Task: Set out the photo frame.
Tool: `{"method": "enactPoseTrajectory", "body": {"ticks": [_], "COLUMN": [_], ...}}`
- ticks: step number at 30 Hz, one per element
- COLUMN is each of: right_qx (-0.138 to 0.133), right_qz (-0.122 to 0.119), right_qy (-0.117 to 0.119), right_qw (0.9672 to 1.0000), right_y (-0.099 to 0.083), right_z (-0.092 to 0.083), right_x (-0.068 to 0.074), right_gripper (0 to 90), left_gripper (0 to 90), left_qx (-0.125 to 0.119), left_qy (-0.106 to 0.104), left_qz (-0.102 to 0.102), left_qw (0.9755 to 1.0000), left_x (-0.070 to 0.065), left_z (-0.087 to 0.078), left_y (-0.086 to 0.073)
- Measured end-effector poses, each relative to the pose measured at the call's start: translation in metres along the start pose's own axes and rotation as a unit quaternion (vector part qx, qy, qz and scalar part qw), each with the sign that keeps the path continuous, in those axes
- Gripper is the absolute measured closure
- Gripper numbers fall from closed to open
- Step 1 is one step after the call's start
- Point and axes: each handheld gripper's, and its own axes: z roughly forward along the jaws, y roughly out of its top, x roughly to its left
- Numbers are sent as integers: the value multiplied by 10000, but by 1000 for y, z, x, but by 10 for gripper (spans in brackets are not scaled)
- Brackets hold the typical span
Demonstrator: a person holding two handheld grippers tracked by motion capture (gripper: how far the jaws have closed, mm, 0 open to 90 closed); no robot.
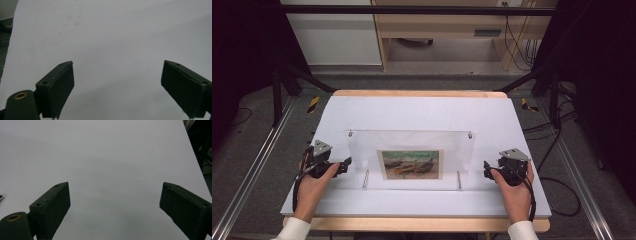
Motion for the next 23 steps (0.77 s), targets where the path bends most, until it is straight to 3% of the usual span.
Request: {"method": "enactPoseTrajectory", "body": {"ticks": [10, 15, 17, 20, 23], "right_qx": [114, 376, 505, 598, 607], "right_qz": [65, 444, 569, 607, 622], "right_qy": [106, 286, 426, 518, 613], "right_qw": [9999, 9979, 9962, 9950, 9943], "right_y": [11, 15, 15, 13, 10], "right_z": [15, 16, 16, 14, 12], "right_x": [1, -2, -3, -3, -2], "right_gripper": [99, 108, 109, 103, 91], "left_gripper": [106, 107, 106, 107, 106], "left_qx": [102, 229, 299, 307, 285], "left_qy": [53, 103, 69, -65, -209], "left_qz": [-153, -244, -226, -448, -511], "left_qw": [9998, 9994, 9993, 9985, 9981], "left_x": [9, 12, 10, 8, 6], "left_z": [4, 0, -2, -9, -13], "left_y": [0, -4, -5, -6, -8]}}
